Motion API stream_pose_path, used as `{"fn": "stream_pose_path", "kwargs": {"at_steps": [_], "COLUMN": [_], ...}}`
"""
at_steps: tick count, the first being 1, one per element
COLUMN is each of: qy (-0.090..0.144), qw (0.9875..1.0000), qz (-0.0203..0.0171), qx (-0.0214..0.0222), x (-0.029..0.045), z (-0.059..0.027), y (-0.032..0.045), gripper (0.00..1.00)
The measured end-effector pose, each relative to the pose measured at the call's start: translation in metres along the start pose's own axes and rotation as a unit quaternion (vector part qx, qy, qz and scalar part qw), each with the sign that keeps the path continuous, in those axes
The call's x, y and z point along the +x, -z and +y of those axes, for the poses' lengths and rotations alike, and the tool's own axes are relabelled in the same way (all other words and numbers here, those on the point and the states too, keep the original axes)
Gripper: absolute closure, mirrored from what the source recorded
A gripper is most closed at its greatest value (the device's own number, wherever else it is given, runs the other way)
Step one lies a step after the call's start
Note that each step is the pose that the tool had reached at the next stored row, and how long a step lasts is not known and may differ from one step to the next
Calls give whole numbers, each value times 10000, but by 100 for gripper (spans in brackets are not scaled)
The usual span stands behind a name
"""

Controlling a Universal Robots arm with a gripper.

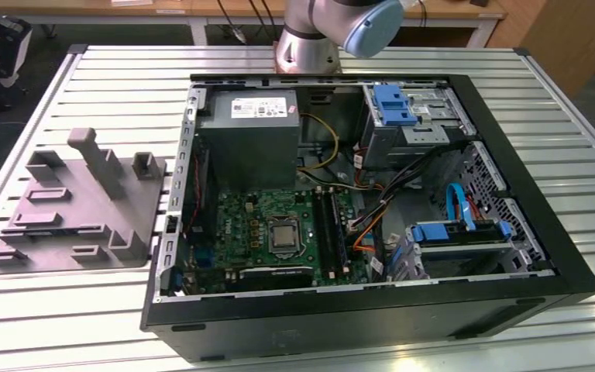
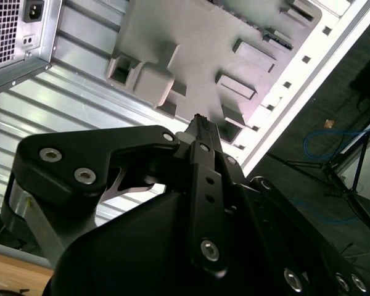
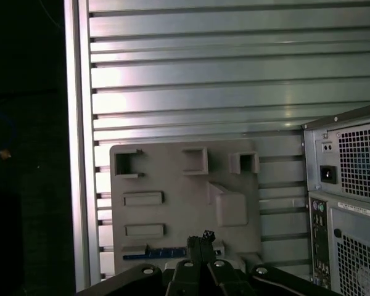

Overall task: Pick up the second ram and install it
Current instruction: 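Reach for the second ram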

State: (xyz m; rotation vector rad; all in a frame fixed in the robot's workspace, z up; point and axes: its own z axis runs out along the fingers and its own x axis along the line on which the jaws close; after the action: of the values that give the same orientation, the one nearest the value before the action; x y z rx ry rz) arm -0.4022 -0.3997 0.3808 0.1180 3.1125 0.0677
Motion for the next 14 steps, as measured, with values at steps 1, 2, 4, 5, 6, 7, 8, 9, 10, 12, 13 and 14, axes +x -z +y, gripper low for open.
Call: {"fn": "stream_pose_path", "kwargs": {"at_steps": [1, 2, 4, 5, 6, 7, 8, 9, 10, 12, 13, 14], "qy": [0, 0, 0, 0, 0, 0, 0, 0, 0, 0, 0, 0], "qw": [10000, 10000, 10000, 10000, 10000, 10000, 10000, 10000, 10000, 10000, 10000, 10000], "qz": [0, 1, 1, 1, 2, 2, 1, 2, 2, 2, 2, 2], "qx": [0, 0, 0, 0, 0, 0, 0, 0, 0, 0, 0, 0], "x": [4, 7, 16, 20, 25, 30, 34, 37, 40, 46, 48, 49], "z": [-16, -33, -70, -88, -106, -123, -141, -159, -177, -219, -238, -255], "y": [-1, -2, -5, -6, -7, -10, -12, -15, -18, -24, -28, -32], "gripper": [90, 90, 90, 90, 90, 90, 90, 90, 90, 90, 90, 90]}}
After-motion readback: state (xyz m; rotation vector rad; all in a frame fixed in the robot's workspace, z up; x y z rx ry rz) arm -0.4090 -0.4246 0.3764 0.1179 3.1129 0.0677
